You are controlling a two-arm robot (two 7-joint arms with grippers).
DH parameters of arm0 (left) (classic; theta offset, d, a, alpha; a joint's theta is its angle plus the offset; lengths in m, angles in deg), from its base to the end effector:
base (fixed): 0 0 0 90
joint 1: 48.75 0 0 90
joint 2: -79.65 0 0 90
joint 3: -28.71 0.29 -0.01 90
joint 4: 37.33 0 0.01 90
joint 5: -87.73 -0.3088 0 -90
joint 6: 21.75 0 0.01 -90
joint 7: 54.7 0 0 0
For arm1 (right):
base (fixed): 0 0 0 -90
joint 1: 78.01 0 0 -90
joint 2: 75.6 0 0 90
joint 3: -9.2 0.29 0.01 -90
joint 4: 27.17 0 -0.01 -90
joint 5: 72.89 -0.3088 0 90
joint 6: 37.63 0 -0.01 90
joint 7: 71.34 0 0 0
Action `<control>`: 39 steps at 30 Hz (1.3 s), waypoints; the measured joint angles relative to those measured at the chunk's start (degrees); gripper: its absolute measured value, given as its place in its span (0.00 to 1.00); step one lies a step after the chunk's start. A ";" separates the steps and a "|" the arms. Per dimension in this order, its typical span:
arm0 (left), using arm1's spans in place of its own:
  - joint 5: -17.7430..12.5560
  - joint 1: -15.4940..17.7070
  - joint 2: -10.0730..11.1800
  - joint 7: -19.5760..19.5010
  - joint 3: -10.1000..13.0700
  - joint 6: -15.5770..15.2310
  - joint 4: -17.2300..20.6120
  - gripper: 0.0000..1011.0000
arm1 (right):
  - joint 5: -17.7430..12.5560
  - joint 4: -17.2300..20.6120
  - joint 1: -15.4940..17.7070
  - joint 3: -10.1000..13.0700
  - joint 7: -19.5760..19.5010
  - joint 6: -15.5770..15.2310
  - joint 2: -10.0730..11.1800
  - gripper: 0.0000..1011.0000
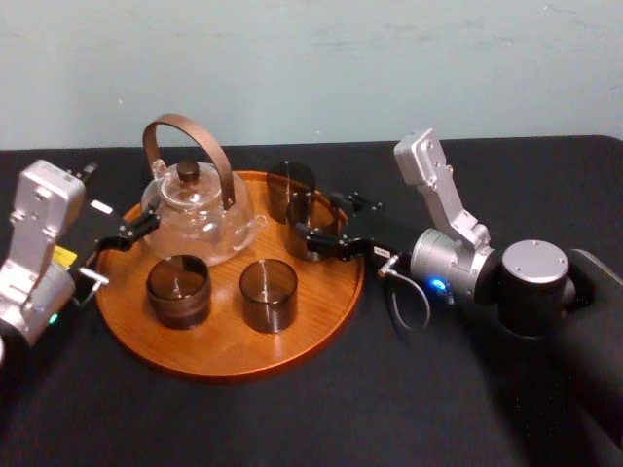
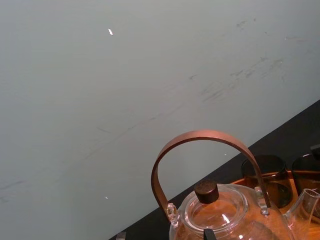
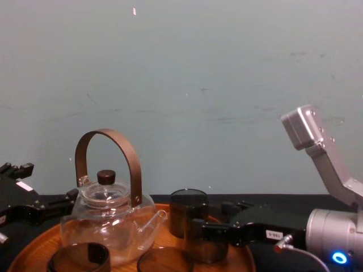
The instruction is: Pick up the glass from the table and place it on the tray.
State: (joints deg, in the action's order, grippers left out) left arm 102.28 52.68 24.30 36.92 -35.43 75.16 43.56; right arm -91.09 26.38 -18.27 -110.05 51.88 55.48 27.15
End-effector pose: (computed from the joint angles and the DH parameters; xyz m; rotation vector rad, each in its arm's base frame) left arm 0.3581 0.0828 -0.3023 0.3046 -0.2850 1.2481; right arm 0.4501 0.0167 -0.3199 -0.1991 0.0692 -0.7102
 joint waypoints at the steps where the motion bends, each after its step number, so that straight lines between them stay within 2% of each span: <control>1: 0.00 0.00 0.00 0.00 0.00 0.00 0.00 0.99 | 0.08 -0.17 -0.06 -0.03 0.00 0.01 -0.06 0.87; 14: 0.00 0.00 0.00 0.00 0.00 0.00 0.00 0.99 | 0.72 -0.72 -0.30 -0.23 -0.09 -0.01 -0.31 0.86; 20: 0.00 0.00 0.00 0.00 0.00 0.00 0.00 0.99 | 0.62 -0.65 -0.30 -0.21 -0.12 -0.03 -0.30 0.99; 27: 0.00 0.00 0.00 0.00 0.00 0.00 0.00 0.99 | 0.58 -0.61 -0.28 -0.17 -0.12 -0.05 -0.28 0.99; 31: 0.00 0.00 0.00 0.00 0.00 0.00 0.00 0.99 | 0.30 0.60 0.41 0.48 -0.12 0.18 0.14 0.99; 39: 0.00 0.00 0.00 0.00 0.00 0.00 0.00 0.99 | -0.60 6.26 2.85 1.51 -0.25 -0.29 2.09 0.99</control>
State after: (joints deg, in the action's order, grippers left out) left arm 102.28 52.68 24.30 36.92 -35.43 75.16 43.57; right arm -91.69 32.64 -15.42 -108.54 51.64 55.19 29.24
